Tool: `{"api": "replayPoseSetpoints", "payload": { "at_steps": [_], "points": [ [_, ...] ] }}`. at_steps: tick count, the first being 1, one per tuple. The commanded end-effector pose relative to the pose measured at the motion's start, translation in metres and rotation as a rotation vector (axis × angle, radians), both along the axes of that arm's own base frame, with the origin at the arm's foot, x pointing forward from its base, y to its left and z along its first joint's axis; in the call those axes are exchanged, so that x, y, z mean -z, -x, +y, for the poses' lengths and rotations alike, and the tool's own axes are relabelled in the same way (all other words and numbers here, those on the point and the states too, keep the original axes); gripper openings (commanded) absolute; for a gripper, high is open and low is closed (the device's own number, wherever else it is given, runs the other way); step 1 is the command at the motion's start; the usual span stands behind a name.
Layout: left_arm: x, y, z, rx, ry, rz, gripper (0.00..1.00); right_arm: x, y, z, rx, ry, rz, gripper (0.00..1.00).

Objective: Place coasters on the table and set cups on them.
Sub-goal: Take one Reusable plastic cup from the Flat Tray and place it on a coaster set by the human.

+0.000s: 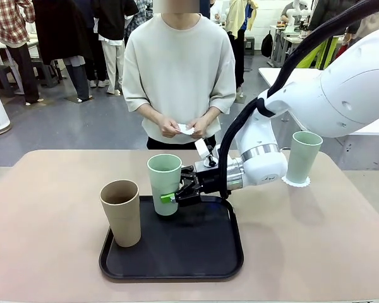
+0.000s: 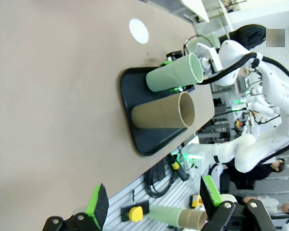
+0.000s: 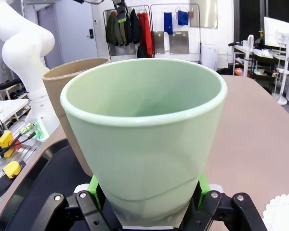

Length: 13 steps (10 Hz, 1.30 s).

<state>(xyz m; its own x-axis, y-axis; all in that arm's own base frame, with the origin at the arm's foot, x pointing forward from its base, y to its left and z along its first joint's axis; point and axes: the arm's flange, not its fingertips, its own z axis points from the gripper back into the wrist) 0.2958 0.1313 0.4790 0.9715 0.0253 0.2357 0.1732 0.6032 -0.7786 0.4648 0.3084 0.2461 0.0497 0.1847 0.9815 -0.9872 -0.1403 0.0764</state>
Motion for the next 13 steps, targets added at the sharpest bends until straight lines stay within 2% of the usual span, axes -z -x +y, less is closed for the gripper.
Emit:
{"api": "replayPoseSetpoints", "payload": {
  "at_steps": [1,5,7,10,11,13],
  "points": [
    [0.000,0.000,0.001,-0.002,0.009,-0.011,1.00,-0.025,0.002,-0.007,0.011,-0.055,-0.039,0.00],
    [0.000,0.000,0.001,-0.002,0.009,-0.011,1.00,-0.123,0.008,-0.007,0.020,0.034,-0.098,0.00],
    [0.000,0.000,0.001,-0.002,0.009,-0.011,1.00,-0.153,0.011,-0.005,0.018,0.044,-0.103,0.00],
    [0.000,0.000,0.001,-0.002,0.009,-0.011,1.00,-0.159,0.008,-0.011,0.048,0.079,-0.040,0.00],
    [0.000,0.000,0.001,-0.002,0.009,-0.011,1.00,-0.168,0.007,-0.006,0.017,0.027,-0.111,0.00],
    [0.000,0.000,0.001,-0.002,0.009,-0.011,1.00,-0.168,0.007,-0.006,0.017,0.027,-0.111,0.00]
  ]
}}
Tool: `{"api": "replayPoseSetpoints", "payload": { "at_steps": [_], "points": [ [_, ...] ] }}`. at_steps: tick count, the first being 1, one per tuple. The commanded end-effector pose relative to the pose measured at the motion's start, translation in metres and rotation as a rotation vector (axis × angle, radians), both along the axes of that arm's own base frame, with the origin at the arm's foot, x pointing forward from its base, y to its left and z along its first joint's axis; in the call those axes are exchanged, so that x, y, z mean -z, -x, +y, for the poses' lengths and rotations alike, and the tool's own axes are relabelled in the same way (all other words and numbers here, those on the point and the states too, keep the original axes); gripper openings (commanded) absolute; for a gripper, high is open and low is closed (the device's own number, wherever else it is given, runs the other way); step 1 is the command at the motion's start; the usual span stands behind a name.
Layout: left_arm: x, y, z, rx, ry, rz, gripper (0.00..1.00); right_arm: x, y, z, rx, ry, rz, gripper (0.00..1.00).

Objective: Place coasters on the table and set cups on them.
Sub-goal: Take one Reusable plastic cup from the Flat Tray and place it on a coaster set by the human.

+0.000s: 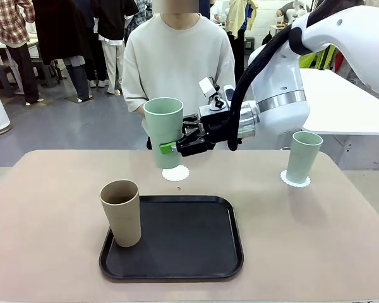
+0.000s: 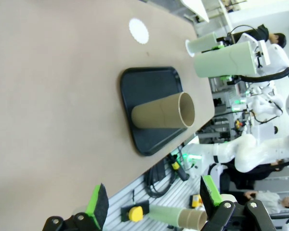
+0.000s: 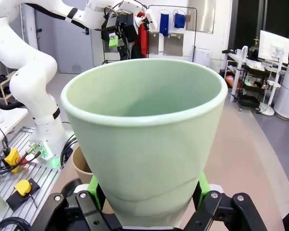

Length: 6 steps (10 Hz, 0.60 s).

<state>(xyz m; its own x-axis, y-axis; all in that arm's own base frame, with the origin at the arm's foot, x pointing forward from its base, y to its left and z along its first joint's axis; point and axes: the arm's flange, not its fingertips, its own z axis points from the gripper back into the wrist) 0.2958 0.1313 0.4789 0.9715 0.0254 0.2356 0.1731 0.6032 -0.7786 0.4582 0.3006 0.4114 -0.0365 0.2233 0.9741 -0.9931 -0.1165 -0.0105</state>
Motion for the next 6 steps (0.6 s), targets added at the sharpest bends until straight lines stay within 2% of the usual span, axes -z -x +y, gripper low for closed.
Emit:
{"api": "replayPoseSetpoints", "payload": {
  "at_steps": [1,2,4,6],
  "points": [
    [0.000,0.000,0.001,-0.001,0.009,-0.011,1.00,-0.002,0.001,0.002,-0.007,-0.012,-0.018,0.00],
    [0.000,0.000,0.001,-0.001,0.009,-0.011,1.00,0.000,0.000,0.000,0.000,0.000,0.000,0.83],
    [0.000,0.000,0.001,-0.001,0.009,-0.011,1.00,0.001,-0.055,-0.015,0.031,-0.029,-0.018,0.83],
    [0.000,0.000,0.001,-0.001,0.009,-0.011,1.00,0.003,-0.093,-0.019,0.067,-0.037,0.030,0.83]
  ]
}}
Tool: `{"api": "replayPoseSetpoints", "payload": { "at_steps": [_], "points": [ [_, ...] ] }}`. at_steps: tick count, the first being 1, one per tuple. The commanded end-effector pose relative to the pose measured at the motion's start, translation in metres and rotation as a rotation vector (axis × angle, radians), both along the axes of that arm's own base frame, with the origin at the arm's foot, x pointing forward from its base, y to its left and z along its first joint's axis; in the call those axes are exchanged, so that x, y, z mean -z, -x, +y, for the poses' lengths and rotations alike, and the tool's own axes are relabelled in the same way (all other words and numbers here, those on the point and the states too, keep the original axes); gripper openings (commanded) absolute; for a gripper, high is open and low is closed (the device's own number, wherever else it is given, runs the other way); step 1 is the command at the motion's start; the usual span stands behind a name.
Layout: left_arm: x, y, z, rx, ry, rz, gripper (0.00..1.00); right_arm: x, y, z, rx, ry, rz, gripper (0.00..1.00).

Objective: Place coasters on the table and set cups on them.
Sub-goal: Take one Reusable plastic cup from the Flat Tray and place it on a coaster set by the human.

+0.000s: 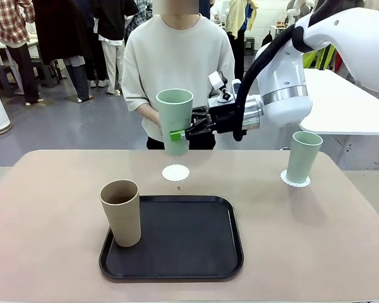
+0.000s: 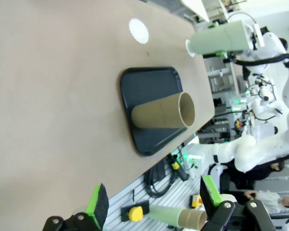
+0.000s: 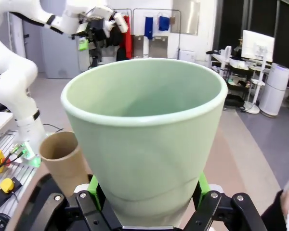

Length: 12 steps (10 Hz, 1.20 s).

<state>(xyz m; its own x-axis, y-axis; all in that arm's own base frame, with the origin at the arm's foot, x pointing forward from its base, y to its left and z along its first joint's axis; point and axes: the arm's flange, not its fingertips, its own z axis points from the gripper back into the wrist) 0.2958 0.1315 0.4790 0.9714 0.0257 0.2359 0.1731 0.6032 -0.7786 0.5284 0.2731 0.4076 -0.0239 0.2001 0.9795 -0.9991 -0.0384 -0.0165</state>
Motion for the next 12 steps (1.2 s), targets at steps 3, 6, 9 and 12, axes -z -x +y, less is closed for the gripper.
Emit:
{"api": "replayPoseSetpoints", "payload": {
  "at_steps": [3,6,9,12],
  "points": [
    [0.000,0.000,0.001,-0.001,0.009,-0.011,1.00,0.017,-0.080,0.010,-0.017,-0.020,0.088,0.83],
    [0.000,0.000,0.001,-0.001,0.009,-0.011,1.00,0.034,-0.097,0.013,-0.011,-0.011,0.116,0.83],
    [0.000,0.000,0.001,-0.001,0.009,-0.011,1.00,0.039,-0.089,0.009,0.002,-0.031,0.090,0.83],
    [0.000,0.000,0.001,-0.001,0.009,-0.011,1.00,0.040,-0.090,0.009,0.005,-0.029,0.094,0.83]
  ]
}}
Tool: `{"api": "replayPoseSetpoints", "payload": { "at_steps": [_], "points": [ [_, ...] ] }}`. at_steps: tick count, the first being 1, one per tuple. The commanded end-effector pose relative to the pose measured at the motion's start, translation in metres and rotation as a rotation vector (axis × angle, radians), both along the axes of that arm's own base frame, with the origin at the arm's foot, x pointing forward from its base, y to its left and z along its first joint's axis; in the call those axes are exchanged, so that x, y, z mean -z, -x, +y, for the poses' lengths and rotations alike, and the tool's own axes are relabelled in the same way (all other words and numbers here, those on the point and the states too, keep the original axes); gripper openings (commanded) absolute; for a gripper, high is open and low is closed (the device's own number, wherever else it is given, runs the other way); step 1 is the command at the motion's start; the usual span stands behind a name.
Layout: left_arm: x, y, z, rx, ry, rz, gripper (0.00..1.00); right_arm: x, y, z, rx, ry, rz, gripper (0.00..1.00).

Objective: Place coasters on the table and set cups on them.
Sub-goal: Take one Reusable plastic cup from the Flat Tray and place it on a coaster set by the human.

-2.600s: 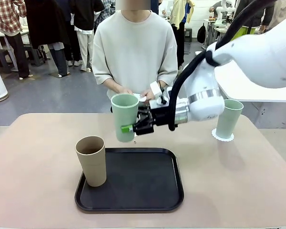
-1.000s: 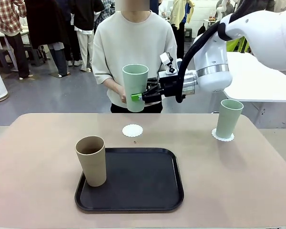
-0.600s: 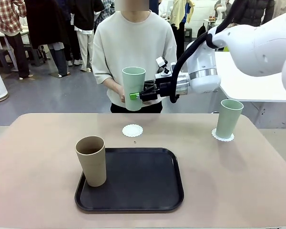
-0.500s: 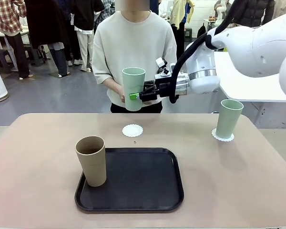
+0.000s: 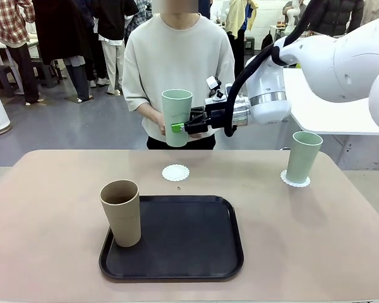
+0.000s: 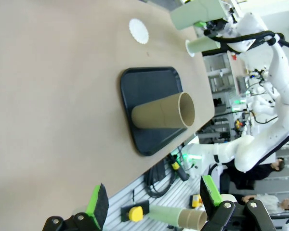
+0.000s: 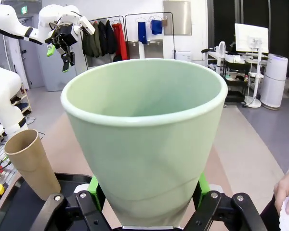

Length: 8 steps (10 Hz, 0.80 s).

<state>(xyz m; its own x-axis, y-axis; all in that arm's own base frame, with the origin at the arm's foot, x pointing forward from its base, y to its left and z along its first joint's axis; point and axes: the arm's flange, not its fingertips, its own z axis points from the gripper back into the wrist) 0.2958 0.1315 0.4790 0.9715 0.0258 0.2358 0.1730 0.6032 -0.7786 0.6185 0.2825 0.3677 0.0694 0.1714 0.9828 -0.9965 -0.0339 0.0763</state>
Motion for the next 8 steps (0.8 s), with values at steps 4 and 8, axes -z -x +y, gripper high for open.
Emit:
{"api": "replayPoseSetpoints", "payload": {
  "at_steps": [4,8],
  "points": [
    [0.000,0.000,0.000,-0.001,0.009,-0.011,1.00,0.043,-0.016,0.002,-0.047,-0.024,-0.016,0.83],
    [0.000,0.000,0.000,-0.001,0.009,-0.011,1.00,0.082,-0.025,0.012,-0.065,0.024,0.008,0.83]
  ]
}}
